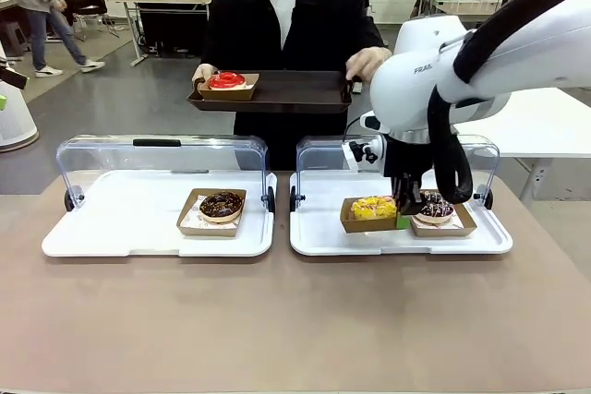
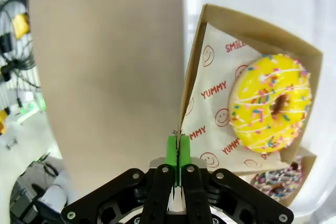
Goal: Provide the desired donut to the person.
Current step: Pick up and lift the Paper togo box containing the Donut pointed at by the person.
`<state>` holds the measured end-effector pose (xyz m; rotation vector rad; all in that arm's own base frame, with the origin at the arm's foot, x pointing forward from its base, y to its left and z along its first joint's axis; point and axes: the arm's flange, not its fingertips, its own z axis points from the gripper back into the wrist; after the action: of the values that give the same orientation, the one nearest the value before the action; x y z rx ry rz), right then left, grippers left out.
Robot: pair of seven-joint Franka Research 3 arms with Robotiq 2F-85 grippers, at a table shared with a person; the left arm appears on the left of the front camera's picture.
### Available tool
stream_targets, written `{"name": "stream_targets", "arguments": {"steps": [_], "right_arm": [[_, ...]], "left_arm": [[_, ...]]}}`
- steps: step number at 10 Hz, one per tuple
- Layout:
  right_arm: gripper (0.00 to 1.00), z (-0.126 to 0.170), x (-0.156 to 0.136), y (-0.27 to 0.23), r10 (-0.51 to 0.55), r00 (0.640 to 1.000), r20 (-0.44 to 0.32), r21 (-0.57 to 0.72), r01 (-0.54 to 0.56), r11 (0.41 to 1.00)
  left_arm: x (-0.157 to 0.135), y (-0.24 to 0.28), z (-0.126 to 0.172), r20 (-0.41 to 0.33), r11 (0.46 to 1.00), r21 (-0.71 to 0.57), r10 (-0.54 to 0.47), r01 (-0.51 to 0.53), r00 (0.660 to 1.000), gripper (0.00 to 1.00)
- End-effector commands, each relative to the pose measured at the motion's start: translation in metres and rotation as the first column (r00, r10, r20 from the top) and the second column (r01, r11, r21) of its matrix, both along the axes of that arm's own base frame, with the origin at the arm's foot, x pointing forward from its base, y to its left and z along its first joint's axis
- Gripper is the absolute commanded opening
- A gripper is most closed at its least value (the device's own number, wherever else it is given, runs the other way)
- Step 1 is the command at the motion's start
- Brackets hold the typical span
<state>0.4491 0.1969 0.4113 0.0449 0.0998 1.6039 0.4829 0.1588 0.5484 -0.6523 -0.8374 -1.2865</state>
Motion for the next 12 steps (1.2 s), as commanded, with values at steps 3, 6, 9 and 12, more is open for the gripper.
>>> {"name": "stream_targets", "arguments": {"steps": [3,6,9,12], "right_arm": [[0.0,0.039,-0.065,-0.005,0.053,0.998,0.022,-0.011,-0.052,0.999],[0.0,0.094,-0.111,0.005,0.105,0.991,0.08,0.001,-0.105,0.994],[0.0,0.167,-0.124,0.02,0.065,0.994,0.091,-0.002,-0.065,0.998],[0.0,0.232,-0.1,0.043,0.041,0.993,0.11,0.07,-0.049,0.996]], "left_arm": [[-0.001,-0.001,0.001,0.005,1.0,-0.009,0.003,-0.003,1.0,1.0],[-0.001,-0.001,0.001,0.005,1.0,-0.009,0.003,-0.003,1.0,1.0],[-0.001,-0.001,0.001,0.005,1.0,-0.009,0.003,-0.003,1.0,1.0],[-0.001,-0.001,0.001,0.005,1.0,-0.009,0.003,-0.003,1.0,1.0]]}}
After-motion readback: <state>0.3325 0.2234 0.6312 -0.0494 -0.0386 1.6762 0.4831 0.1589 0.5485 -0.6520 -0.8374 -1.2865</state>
